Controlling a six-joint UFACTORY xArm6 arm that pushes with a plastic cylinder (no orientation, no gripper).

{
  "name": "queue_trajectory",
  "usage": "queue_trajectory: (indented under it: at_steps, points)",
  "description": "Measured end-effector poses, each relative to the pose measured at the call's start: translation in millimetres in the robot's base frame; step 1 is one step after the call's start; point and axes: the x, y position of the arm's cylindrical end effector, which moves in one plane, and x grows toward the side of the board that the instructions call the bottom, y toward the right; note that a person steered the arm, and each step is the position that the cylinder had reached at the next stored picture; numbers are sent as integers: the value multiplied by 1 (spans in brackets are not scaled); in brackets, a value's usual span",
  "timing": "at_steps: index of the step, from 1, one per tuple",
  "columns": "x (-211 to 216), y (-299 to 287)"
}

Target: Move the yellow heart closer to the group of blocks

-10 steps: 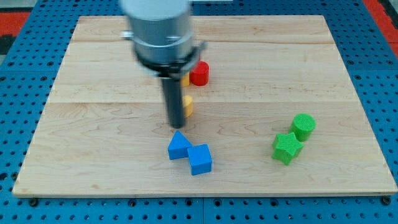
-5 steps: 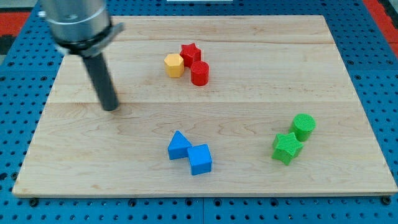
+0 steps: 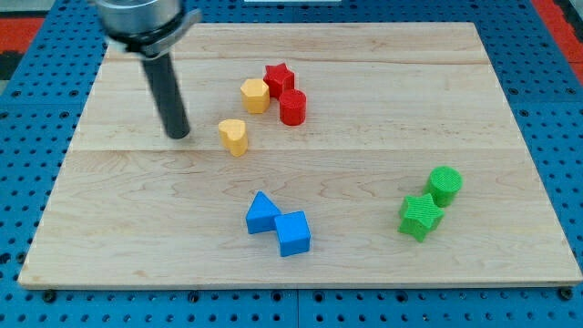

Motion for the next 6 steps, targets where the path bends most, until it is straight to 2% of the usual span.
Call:
queue_trajectory:
  at_steps: [1, 2, 3, 4, 5, 6]
  points:
    - [24, 33]
    - [-11, 57]
    - [-19, 71]
    - [-4, 65]
    - [8, 84]
    - [-11, 106]
